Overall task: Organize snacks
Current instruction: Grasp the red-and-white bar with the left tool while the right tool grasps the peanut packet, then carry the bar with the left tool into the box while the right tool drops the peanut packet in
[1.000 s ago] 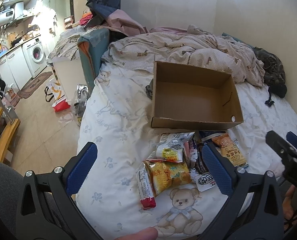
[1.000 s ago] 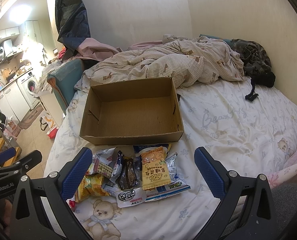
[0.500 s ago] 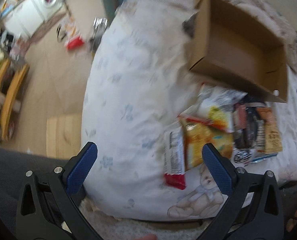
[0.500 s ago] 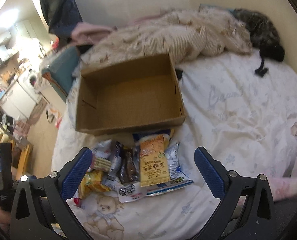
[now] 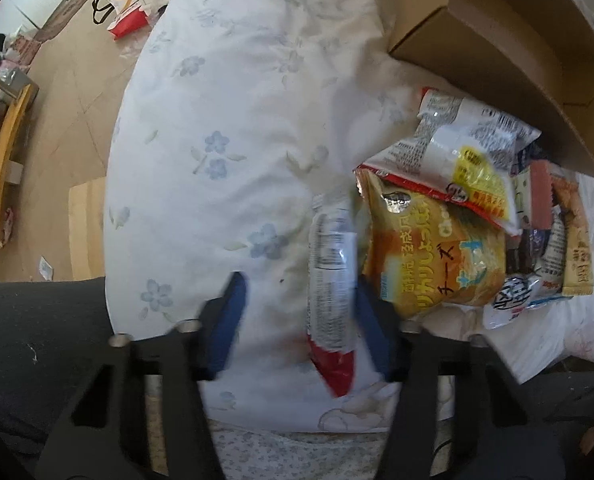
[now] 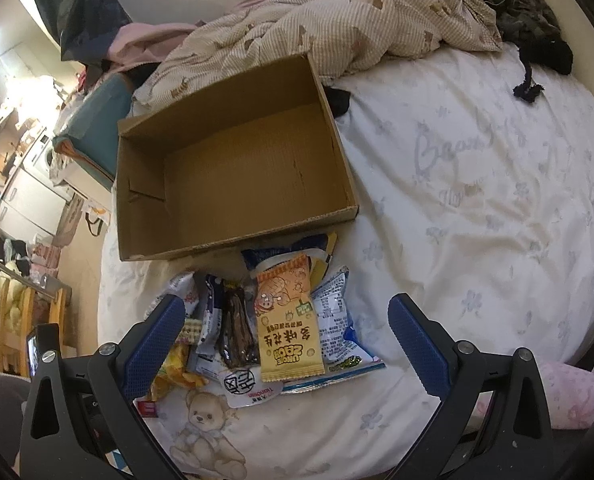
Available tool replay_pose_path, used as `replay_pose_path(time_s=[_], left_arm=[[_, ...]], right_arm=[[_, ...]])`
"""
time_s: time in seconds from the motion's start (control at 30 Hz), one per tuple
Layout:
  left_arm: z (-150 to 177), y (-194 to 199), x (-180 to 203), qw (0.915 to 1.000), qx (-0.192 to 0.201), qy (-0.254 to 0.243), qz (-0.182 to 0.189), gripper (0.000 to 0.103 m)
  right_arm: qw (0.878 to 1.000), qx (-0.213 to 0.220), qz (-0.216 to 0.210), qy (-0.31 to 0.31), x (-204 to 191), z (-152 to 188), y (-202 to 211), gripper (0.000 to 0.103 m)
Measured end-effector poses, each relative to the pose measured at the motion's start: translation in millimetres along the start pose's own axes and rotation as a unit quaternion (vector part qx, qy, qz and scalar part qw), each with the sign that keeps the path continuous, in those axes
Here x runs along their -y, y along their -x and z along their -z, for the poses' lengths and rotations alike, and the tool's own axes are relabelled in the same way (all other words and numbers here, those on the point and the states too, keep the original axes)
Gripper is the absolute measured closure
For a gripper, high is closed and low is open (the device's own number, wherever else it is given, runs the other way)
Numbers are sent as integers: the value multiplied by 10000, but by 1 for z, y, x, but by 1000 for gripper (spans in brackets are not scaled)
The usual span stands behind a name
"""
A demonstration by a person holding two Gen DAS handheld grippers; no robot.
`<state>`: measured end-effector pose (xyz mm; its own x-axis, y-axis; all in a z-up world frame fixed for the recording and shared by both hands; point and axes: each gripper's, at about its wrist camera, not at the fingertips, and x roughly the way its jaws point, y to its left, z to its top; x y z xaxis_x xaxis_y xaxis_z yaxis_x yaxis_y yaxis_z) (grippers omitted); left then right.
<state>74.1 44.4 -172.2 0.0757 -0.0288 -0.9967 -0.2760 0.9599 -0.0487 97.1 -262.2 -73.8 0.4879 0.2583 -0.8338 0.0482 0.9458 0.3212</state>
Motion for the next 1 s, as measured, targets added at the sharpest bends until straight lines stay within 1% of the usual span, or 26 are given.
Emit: replay_pose_path(time_s=[0.03, 0.07, 0.1, 0.17, 0.2, 0.23, 0.3, 0.33, 0.4, 0.5, 0.57, 0.63, 0.67, 0.77, 0.83, 0.87, 0.93, 1.0], left_arm=[[0, -6, -2, 10000, -71, 44, -3, 73], [-1, -12, -4, 9998, -164, 95, 34, 76], [-1, -18, -6, 9993, -310, 169, 82, 78], [-3, -22, -7, 9990, -366, 229, 108, 82], [-4, -21, -7, 9991, -337, 222, 115, 83], [-5, -18, -6, 9993, -269, 196, 153, 90], [-6, -9, -1, 9999, -93, 83, 113, 91], [-6, -3, 1, 10000, 42, 22, 62, 91], [-6, 7, 4, 9997, 219, -18, 50, 91], [-3, 18, 4, 9991, 419, -37, 6, 91], [-3, 24, 4, 9987, 514, -16, 22, 91], [-4, 29, 3, 9982, 595, 6, 38, 91], [-3, 32, 3, 9980, 638, 10, 47, 91], [2, 39, 0, 9969, 774, -13, 146, 91], [2, 46, 1, 9956, 918, -43, 204, 91], [3, 48, 1, 9948, 991, -77, 221, 91], [5, 58, 6, 9928, 1145, -164, 318, 91], [5, 70, 11, 9907, 1277, -258, 401, 91]], right_arm=[[10000, -67, -4, -5, 1, -1, -3, 0], [9999, -151, -9, -11, 2, -2, -6, 0], [9996, -295, -12, 7, 2, -3, -12, 3], [9983, -575, 12, 107, 1, -6, -25, 8], [9968, -787, 17, 157, -1, -9, -37, 12], [9955, -927, 20, 197, -2, -10, -44, 15], [9921, -1199, 94, 346, -6, -10, -61, 19], [9903, -1302, 203, 443, -9, -10, -69, 23], [9866, -1456, 375, 628, -14, -8, -83, 23], [9804, -1547, 769, 949, -21, -3, -97, 23], [9772, -1583, 893, 1096, -24, 2, -102, 26], [9739, -1528, 1042, 1317, -28, 6, -103, 46], [9736, -1482, 1064, 1375, -29, 7, -102, 46], [9787, -1307, 925, 1283, -26, 7, -91, 55], [9843, -1160, 693, 1133, -21, 6, -76, 59], [9880, -1088, 469, 992, -17, 4, -66, 59], [9916, -962, 160, 849, -16, 3, -47, 60], [9943, -712, -126, 786, -16, 5, -28, 60]])
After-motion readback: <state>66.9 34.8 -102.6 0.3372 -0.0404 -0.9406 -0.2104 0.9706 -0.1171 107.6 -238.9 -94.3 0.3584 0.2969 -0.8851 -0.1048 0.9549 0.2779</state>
